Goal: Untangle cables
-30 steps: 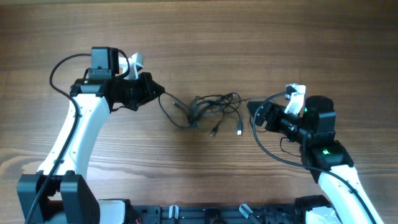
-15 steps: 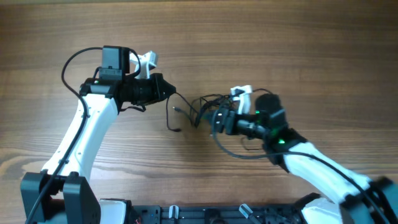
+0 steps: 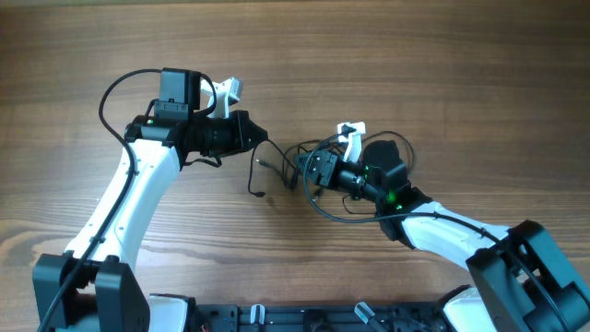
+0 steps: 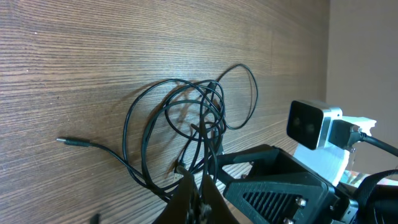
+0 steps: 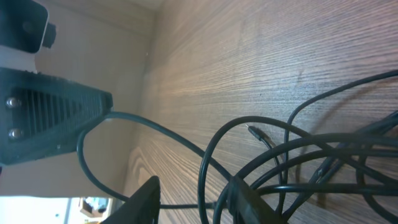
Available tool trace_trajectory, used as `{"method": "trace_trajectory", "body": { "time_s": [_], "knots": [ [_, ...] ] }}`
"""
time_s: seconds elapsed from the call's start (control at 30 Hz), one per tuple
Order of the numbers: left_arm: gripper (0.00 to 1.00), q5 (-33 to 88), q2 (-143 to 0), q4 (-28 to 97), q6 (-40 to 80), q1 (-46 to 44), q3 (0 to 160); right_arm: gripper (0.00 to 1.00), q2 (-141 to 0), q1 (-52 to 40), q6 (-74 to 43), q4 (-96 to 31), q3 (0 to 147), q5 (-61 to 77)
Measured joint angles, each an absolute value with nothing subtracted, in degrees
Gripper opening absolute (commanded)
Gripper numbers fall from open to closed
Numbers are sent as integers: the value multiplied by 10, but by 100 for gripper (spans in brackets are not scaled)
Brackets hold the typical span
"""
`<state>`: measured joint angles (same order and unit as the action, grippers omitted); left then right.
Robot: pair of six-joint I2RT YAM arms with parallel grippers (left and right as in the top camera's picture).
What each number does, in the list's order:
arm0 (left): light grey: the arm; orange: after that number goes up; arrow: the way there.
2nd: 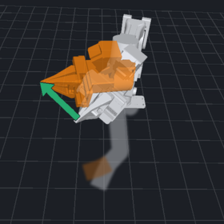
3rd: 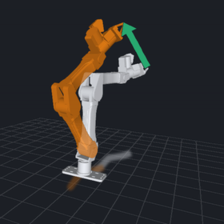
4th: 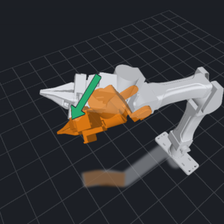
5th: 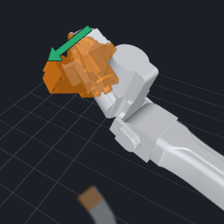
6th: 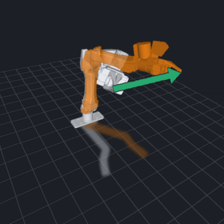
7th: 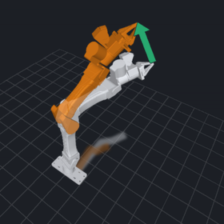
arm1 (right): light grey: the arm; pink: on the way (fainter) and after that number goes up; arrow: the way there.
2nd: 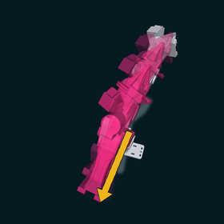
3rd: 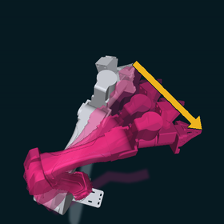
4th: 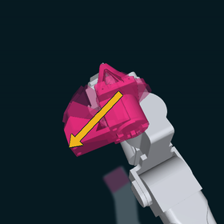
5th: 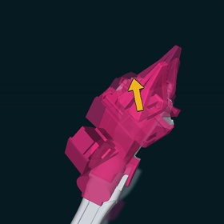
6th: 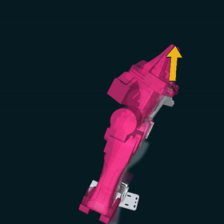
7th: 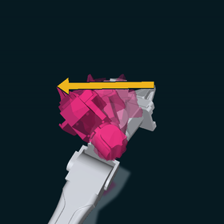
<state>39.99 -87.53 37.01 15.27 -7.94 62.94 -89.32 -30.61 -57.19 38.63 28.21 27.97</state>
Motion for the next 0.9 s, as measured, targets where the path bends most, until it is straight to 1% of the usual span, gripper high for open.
{"method": "trace_trajectory", "body": {
  "time_s": [0.33,0.43,0.53,0.57,0.63,0.8,0.9],
  "knots": [
    [4,400,-875,370,153,-81,629,30,-893,-338,-601,385,282,277],
    [4,400,-875,370,153,-82,629,21,-894,-338,-604,366,282,262],
    [4,400,-875,370,153,-85,629,15,-895,-338,-605,364,282,247],
    [4,400,-875,370,153,-86,629,9,-895,-338,-607,368,282,241],
    [4,400,-875,370,153,-86,629,4,-896,-338,-612,377,282,235],
    [4,399,-875,370,153,-87,629,5,-897,-334,-612,377,282,230],
    [4,398,-874,370,153,-70,629,4,-897,-300,-593,339,283,230]
  ]
}}
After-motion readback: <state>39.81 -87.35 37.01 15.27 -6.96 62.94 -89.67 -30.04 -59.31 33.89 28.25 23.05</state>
